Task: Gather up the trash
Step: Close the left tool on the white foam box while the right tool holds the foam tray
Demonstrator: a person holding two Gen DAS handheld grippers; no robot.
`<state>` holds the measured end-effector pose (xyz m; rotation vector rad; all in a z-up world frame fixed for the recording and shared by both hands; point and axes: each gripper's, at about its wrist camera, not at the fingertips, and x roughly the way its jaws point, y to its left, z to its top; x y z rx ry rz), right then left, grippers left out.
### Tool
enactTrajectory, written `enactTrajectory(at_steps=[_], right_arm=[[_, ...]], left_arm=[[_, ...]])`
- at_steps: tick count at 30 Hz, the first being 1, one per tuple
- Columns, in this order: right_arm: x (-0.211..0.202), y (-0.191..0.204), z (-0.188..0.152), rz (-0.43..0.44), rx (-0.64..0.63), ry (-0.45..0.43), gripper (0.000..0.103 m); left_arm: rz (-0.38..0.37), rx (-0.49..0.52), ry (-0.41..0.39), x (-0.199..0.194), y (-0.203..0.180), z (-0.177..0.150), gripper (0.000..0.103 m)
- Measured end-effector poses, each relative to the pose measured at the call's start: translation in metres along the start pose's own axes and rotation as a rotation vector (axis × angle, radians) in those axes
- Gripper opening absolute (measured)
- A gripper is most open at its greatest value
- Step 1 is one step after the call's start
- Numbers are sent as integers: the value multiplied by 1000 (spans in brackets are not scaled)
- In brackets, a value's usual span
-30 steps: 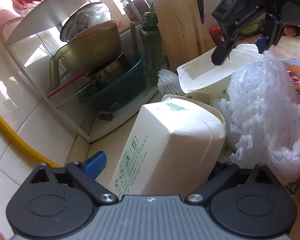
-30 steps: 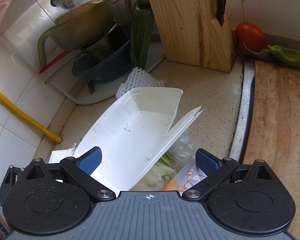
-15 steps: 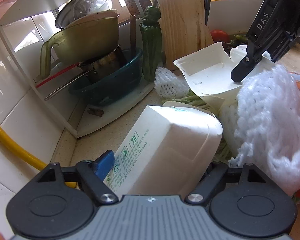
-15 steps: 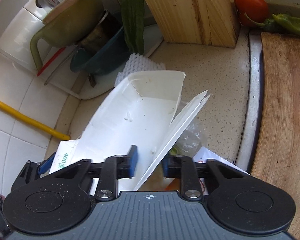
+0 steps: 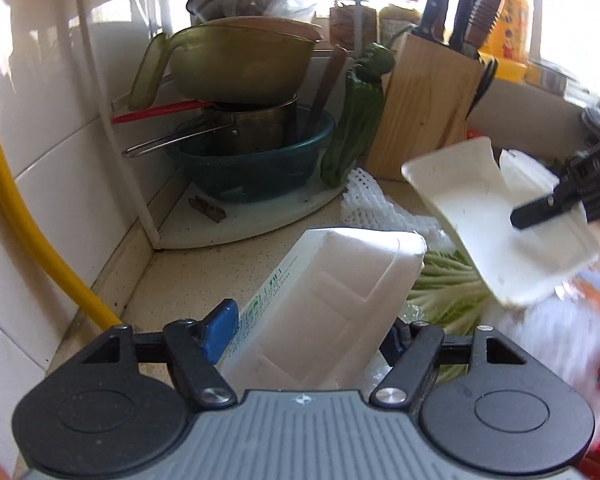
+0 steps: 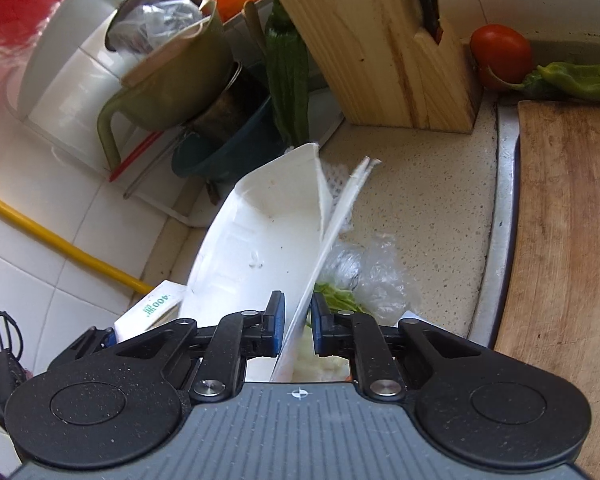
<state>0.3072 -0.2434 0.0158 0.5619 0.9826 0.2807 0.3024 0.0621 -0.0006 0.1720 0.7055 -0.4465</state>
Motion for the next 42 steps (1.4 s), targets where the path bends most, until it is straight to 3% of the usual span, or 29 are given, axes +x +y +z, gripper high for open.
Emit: enactTrajectory(at_steps=[4, 10, 14, 17, 22, 24, 29, 33, 37, 40, 42], right_arm=[[4, -3, -2, -5, 8, 12, 19], [16, 0, -7, -9, 9, 49, 19], [22, -3, -7, -10, 25, 73, 26], [26, -3, -9, -15, 21, 86, 36], [31, -2, -8, -11, 26, 93, 43], [30, -2, -7, -14, 24, 89, 43], [31, -7, -6, -4, 55, 91, 43], [31, -8, -6, -9, 53, 94, 46], [34, -7, -5, -10, 51, 102, 47], [35, -6, -5, -7, 43, 103, 47], [35, -6, -4, -4, 46, 101, 48]], left_arm=[[-33, -56, 32, 6, 14, 3, 75], [9, -84, 118, 20, 31, 3, 81], [-48, -101, 110, 11, 39, 3, 90], [-112, -134, 105, 10, 42, 6, 90], [-65, -55, 113, 8, 39, 12, 90], [-59, -94, 103, 5, 49, 15, 90], [-143, -245, 126, 2, 78, 11, 90], [-64, -110, 174, 3, 64, 7, 89], [-156, -1, 152, -16, 49, 13, 90], [-98, 129, 171, -18, 34, 16, 91], [-61, 159, 202, -8, 29, 13, 91]])
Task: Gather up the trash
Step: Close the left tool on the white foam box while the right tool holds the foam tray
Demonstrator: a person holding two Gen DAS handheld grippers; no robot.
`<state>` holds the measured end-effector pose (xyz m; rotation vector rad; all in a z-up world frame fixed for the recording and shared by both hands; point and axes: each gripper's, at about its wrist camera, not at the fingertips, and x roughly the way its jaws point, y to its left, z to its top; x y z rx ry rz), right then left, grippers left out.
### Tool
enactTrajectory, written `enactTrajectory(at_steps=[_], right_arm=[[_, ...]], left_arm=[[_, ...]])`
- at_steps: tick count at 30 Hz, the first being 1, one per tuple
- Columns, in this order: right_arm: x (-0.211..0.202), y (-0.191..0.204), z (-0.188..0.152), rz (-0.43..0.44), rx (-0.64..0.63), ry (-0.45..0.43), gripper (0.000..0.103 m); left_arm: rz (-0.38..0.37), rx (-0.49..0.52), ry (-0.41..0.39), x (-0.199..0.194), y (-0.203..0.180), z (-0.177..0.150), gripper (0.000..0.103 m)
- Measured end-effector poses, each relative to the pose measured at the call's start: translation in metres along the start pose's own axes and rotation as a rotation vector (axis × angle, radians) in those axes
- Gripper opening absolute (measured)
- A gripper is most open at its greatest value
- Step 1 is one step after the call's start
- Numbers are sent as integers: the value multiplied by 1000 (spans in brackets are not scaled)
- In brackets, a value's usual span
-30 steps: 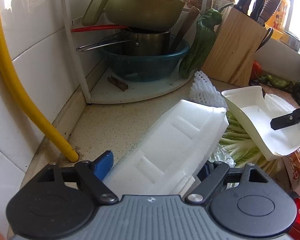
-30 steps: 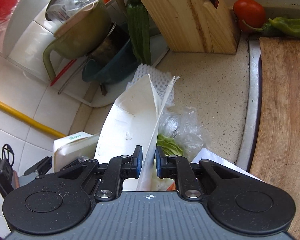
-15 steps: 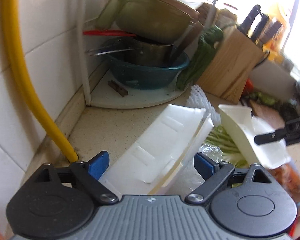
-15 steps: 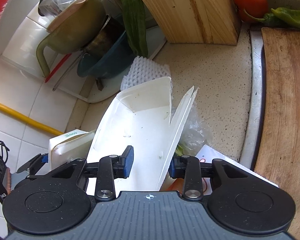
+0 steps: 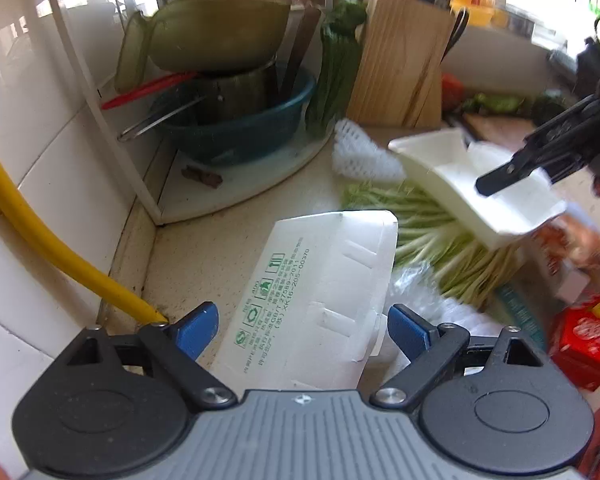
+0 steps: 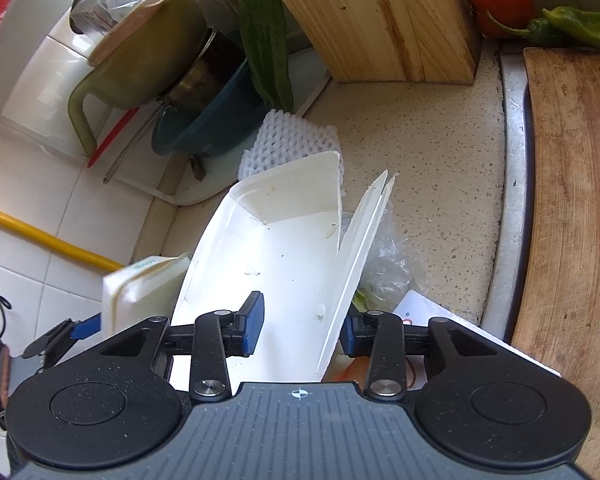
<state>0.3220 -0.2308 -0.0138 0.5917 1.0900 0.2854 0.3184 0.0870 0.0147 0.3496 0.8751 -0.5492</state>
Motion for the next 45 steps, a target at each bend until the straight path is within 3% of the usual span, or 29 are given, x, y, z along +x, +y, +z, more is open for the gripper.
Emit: enactTrajectory(at_steps=[3, 5, 8, 13, 17, 21, 25, 27, 33, 35, 37, 38, 40, 45], right_arm=[[0, -1, -2, 4, 2, 0, 48], [1, -1, -3, 3, 1, 1, 48], [-1, -1, -3, 3, 0, 4, 49], [-4, -3, -1, 9, 8, -14, 53], [-2, -4, -4, 11, 9, -5, 53], [0, -1, -3, 8, 0, -4, 53], [2, 3, -4, -9, -26, 3, 53], [3, 5, -4, -14, -32, 2, 53], [5, 5, -4, -23, -37, -5, 51], [7, 4, -3, -49, -42, -5, 35], [5, 4, -2, -45, -41, -13, 30], [2, 6, -1, -37, -49, -22, 23], [-4, 9, -1, -13, -59, -42, 19], [-3, 14, 2, 24, -67, -36, 16]], left_arm=[[50, -51, 39, 19, 1, 2, 90], [12, -91, 25, 18, 6, 5, 90], [-22, -47, 9, 5, 2, 7, 91], [151, 46, 95, 9, 1, -7, 91], [132, 86, 137, 6, -3, -21, 91], [177, 156, 149, 15, -15, -22, 91], [355, 321, 203, 39, -25, -29, 91], [383, 343, 210, 47, -26, -30, 90], [390, 309, 157, 64, -24, -21, 76], [403, 318, 131, 64, -25, -20, 70], [391, 301, 111, 60, -24, -17, 66], [373, 279, 101, 57, -22, -15, 64], [342, 215, 82, 53, -14, -10, 63], [309, 7, 23, 48, 18, 1, 62]])
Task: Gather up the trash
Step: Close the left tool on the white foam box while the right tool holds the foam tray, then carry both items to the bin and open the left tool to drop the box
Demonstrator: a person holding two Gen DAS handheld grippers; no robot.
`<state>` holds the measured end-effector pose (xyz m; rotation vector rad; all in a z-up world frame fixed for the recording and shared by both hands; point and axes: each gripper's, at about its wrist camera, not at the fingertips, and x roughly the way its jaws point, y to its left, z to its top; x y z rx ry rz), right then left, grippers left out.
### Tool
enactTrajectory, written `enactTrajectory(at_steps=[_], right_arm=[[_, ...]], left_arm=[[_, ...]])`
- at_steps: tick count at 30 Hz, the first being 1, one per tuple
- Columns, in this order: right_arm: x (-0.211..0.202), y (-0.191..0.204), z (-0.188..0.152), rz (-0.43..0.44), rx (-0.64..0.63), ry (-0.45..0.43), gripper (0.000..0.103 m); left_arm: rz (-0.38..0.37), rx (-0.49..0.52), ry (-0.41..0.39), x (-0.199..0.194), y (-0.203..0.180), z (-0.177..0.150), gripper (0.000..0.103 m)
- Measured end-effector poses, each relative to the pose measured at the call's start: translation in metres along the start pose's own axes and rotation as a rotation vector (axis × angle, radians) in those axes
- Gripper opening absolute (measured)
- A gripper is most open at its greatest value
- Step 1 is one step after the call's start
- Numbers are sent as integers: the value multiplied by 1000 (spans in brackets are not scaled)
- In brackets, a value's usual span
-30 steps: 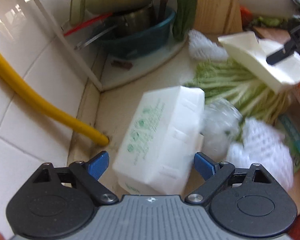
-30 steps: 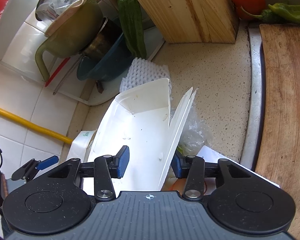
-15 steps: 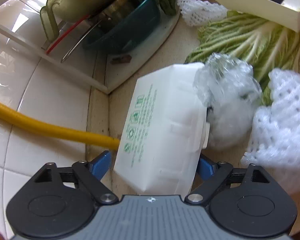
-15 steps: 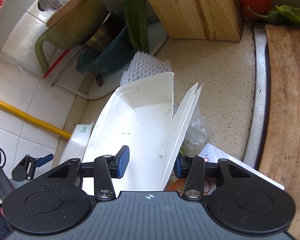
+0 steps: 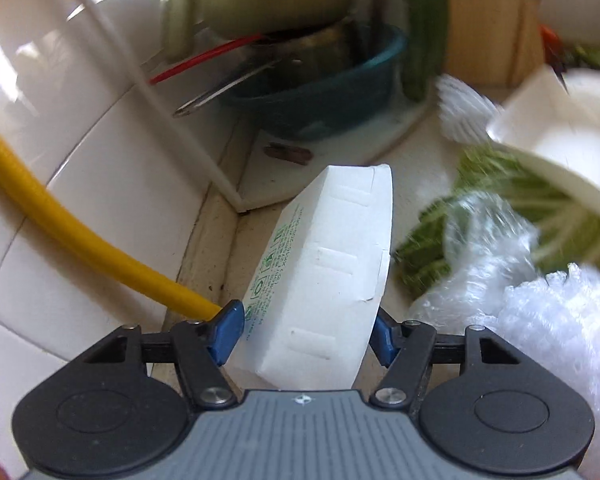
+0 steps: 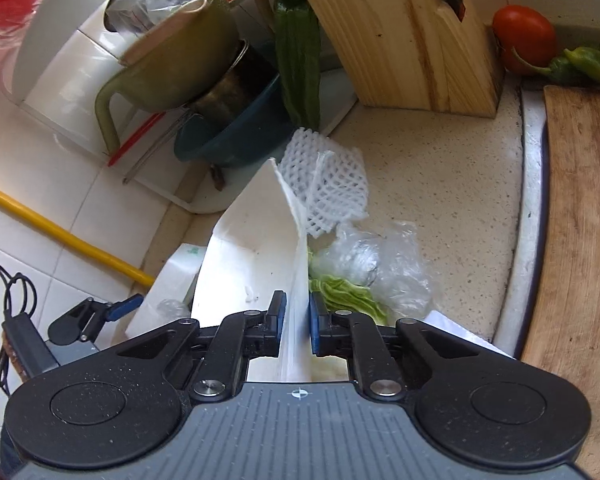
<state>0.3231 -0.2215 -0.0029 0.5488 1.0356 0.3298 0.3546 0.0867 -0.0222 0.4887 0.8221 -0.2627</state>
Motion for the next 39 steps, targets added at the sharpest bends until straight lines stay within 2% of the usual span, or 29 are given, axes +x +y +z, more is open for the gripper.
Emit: enactTrajectory(at_steps=[1, 4, 8, 10, 12, 13, 15, 18, 19, 20, 22, 23, 26, 31, 36, 39], right_arm=[[4, -2, 1, 13, 15, 16, 18], [15, -4, 2, 30, 39, 49, 24], [24, 3, 2, 29, 23, 56, 36], [26, 7, 3, 31, 3, 56, 36], [30, 9, 3, 26, -8, 62, 32], [32, 9, 2, 23, -10, 67, 30], [36, 8, 3, 30, -3, 82, 31], [36, 5, 6, 54, 23, 75, 37], [38, 4, 7, 66, 28, 83, 43], [41, 3, 8, 78, 36, 92, 49], [45, 7, 8, 54, 19, 86, 47], [45, 11, 8, 25, -4, 78, 35], [41, 10, 8, 35, 4, 65, 15], [23, 4, 8, 45, 28, 24, 12], [2, 0, 7, 60, 47, -30, 12], [-7, -1, 6, 60, 54, -52, 12]], left_arm=[[20, -4, -9, 2, 1, 0, 62], [136, 72, -21, 12, -8, 1, 62], [203, 134, -13, 28, -18, 5, 64], [197, 131, 6, 38, -17, 8, 64], [151, 88, 43, 50, -12, 12, 64], [156, 73, 46, 54, -11, 13, 64], [146, 42, 59, 58, -7, 16, 63], [129, 2, 63, 58, -2, 18, 57], [126, -4, 61, 56, -1, 18, 49], [113, -17, 58, 54, 0, 19, 47], [56, -68, 51, 48, 4, 21, 46], [38, -88, 44, 44, 5, 21, 45], [-15, -140, 23, 35, 8, 22, 45], [-106, -238, -10, 14, 15, 22, 45], [-129, -273, -39, -4, 14, 24, 45], [-119, -274, -56, -18, 9, 24, 45]])
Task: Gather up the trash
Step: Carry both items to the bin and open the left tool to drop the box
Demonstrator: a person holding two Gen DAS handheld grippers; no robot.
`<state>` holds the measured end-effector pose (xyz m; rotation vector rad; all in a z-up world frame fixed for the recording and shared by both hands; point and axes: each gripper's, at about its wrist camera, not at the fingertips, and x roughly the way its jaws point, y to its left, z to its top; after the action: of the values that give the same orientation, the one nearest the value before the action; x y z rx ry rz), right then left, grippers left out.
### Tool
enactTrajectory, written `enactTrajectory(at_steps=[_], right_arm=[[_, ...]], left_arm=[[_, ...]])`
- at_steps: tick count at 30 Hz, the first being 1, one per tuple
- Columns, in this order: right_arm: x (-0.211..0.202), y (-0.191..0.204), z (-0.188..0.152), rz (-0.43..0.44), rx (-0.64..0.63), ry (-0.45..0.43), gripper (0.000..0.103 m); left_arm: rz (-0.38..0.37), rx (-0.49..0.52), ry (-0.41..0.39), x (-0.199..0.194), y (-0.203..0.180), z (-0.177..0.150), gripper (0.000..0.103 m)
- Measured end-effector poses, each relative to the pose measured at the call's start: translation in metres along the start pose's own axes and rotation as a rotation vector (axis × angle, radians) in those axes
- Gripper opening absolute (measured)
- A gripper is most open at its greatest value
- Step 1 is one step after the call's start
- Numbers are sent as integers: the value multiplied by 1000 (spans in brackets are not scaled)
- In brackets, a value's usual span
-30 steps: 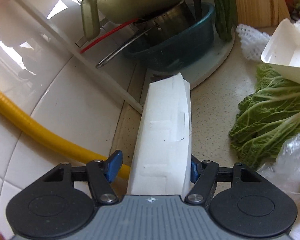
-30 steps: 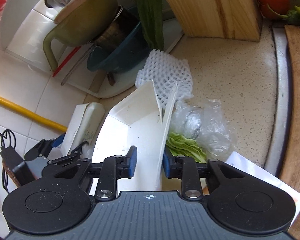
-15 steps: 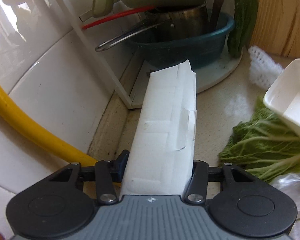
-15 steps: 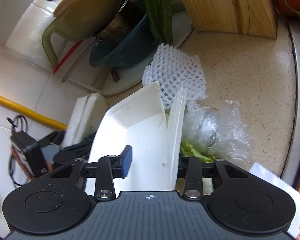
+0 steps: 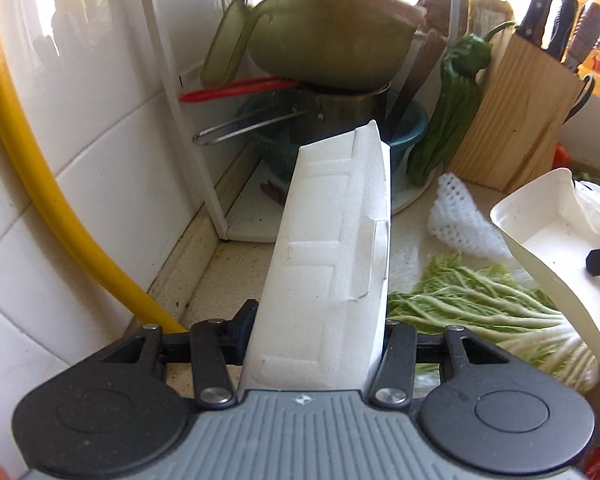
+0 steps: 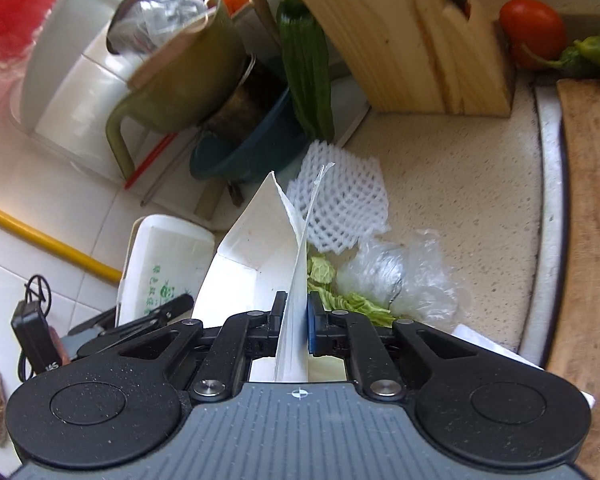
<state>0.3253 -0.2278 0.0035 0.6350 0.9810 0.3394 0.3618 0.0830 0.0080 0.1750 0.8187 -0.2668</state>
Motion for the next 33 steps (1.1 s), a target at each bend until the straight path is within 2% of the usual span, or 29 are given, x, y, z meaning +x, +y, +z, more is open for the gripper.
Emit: enactTrajectory(at_steps=[6, 15, 33], right_arm=[[-15, 7, -6, 21, -21, -30, 12], [-30, 20, -15, 81, -81, -29, 12], [-46, 52, -45, 235, -189, 50, 12]], left_arm=[[18, -17, -22, -26, -10, -7, 45], [55, -73, -62, -72, -22, -28, 45], [225, -145, -106, -154, -47, -77, 45]])
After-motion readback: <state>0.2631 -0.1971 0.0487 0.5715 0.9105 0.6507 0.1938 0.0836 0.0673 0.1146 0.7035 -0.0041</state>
